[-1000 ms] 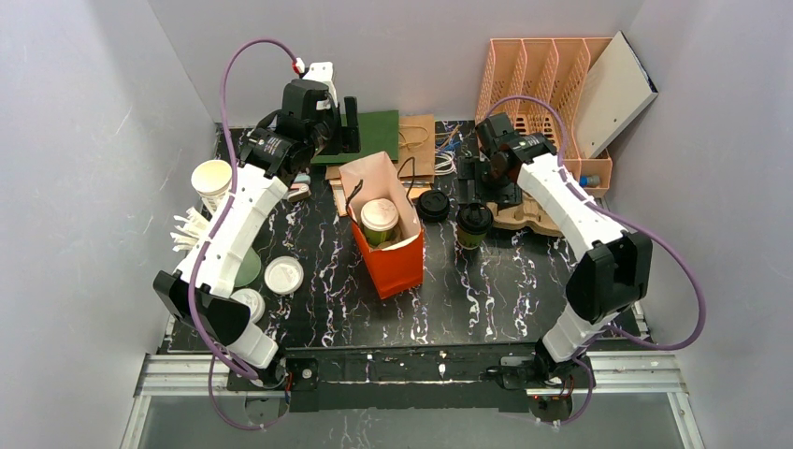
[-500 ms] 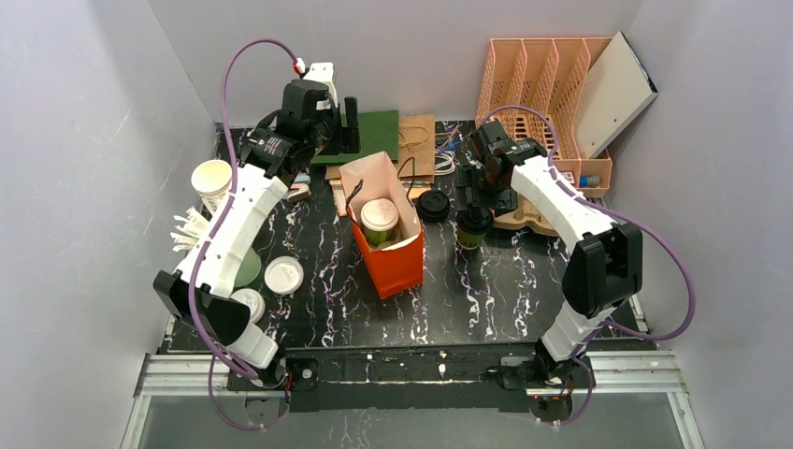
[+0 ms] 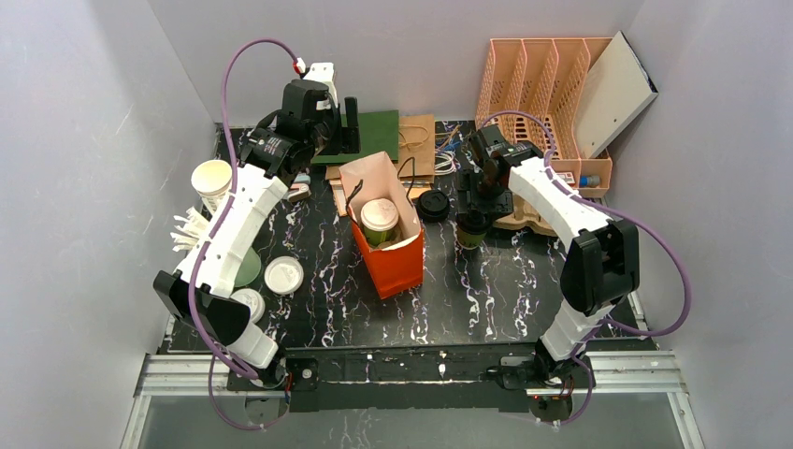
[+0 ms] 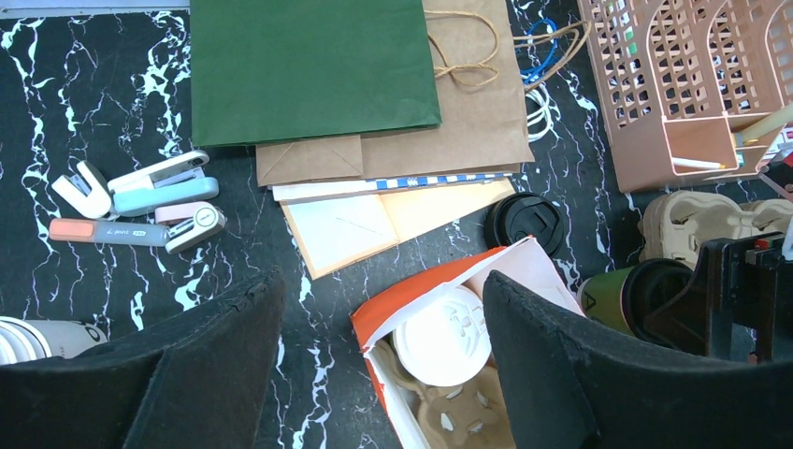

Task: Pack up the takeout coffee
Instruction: Pick up the coffee cup from the center of the board.

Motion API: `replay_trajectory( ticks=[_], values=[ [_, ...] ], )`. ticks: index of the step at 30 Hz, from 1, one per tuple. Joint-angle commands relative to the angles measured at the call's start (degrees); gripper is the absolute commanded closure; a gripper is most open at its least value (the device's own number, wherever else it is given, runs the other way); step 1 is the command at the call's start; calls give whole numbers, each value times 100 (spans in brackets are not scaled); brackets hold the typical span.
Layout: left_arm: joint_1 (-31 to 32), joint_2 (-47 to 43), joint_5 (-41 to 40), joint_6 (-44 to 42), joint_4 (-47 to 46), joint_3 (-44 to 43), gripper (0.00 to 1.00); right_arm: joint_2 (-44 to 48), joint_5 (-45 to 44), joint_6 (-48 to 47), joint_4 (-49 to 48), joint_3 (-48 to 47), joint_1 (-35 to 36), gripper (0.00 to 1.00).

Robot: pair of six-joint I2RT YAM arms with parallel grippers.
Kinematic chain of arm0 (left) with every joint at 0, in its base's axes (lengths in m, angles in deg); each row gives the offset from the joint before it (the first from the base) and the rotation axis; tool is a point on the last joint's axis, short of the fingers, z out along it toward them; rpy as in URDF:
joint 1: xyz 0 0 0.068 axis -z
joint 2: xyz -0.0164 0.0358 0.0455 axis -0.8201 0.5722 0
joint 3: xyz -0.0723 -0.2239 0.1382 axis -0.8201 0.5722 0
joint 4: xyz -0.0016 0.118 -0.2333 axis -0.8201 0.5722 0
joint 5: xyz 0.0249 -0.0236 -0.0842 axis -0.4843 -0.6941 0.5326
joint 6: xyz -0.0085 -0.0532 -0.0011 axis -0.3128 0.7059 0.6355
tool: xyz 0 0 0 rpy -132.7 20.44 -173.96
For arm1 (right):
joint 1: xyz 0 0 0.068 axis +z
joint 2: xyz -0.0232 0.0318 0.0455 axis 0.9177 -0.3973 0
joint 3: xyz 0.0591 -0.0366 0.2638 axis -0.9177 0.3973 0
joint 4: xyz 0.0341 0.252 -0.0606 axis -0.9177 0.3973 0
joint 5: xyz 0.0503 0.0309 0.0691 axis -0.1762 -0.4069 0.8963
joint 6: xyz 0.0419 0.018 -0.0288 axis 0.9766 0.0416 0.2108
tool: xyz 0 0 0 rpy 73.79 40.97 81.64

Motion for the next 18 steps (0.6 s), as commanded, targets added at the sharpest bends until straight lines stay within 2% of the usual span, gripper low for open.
replay_trajectory(
  ticks=[1,8,18],
  values=[
    [-25,-5,-8,-81,50,-77,25,-105,34,23,-82,44,1,21],
    [-25,4,-16,-90,53,-88,25,-228,-101,-16,-45,84,35,21],
    [-31,4,-13,-98,72,-93,25,-518,-445,-55,171,73,159,26]
  ],
)
